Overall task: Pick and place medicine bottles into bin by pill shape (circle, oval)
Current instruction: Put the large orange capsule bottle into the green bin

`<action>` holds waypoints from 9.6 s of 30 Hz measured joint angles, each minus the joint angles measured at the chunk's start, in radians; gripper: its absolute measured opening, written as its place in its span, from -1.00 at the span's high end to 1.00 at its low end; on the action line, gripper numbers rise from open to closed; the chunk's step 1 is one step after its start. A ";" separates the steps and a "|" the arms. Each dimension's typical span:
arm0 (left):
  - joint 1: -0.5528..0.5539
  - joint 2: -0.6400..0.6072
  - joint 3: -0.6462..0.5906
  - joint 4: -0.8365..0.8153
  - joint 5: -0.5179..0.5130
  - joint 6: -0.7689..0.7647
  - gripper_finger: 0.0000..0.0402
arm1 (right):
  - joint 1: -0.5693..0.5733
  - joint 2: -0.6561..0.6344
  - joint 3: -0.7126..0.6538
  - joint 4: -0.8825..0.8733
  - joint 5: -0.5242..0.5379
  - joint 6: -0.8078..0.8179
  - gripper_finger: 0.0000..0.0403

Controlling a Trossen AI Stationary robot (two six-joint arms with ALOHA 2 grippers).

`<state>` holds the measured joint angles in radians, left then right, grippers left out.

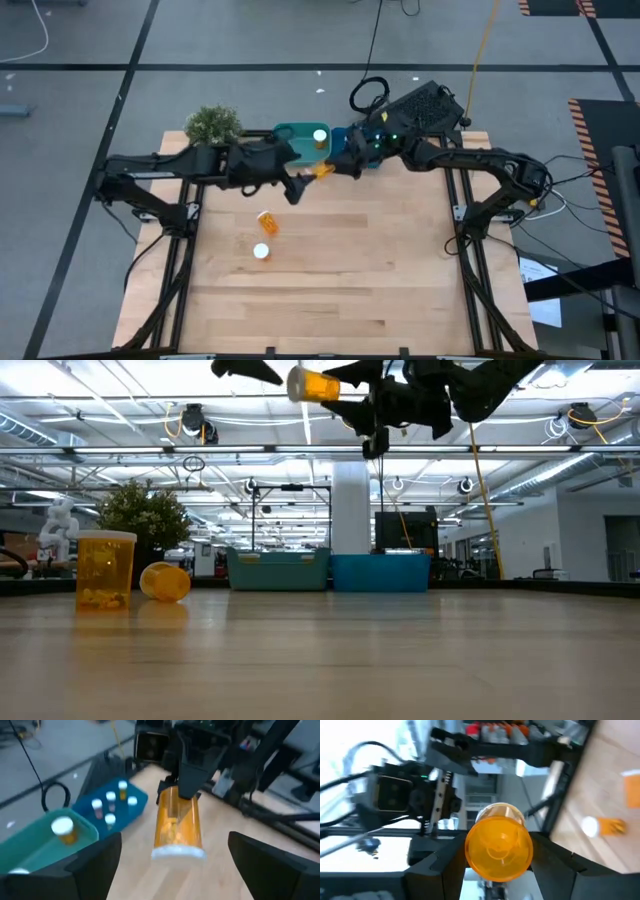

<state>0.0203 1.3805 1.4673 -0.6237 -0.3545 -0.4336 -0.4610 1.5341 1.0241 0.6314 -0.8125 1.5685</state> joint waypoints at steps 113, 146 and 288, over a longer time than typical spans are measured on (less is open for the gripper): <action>0.710 0.705 0.470 -0.450 0.423 0.727 -0.06 | -0.244 -0.136 0.001 0.063 0.210 -0.137 -0.75; 0.657 0.859 0.462 -0.374 0.217 0.840 -0.38 | -0.245 -0.136 0.001 0.044 0.209 -0.154 -0.75; 0.328 -0.041 0.001 0.409 0.300 -0.120 -0.03 | 0.018 -0.238 0.001 -0.152 0.267 -0.506 -0.75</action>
<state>0.3480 1.3399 1.4681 -0.2143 -0.0547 -0.5539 -0.4430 1.2964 1.0248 0.4797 -0.5455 1.0621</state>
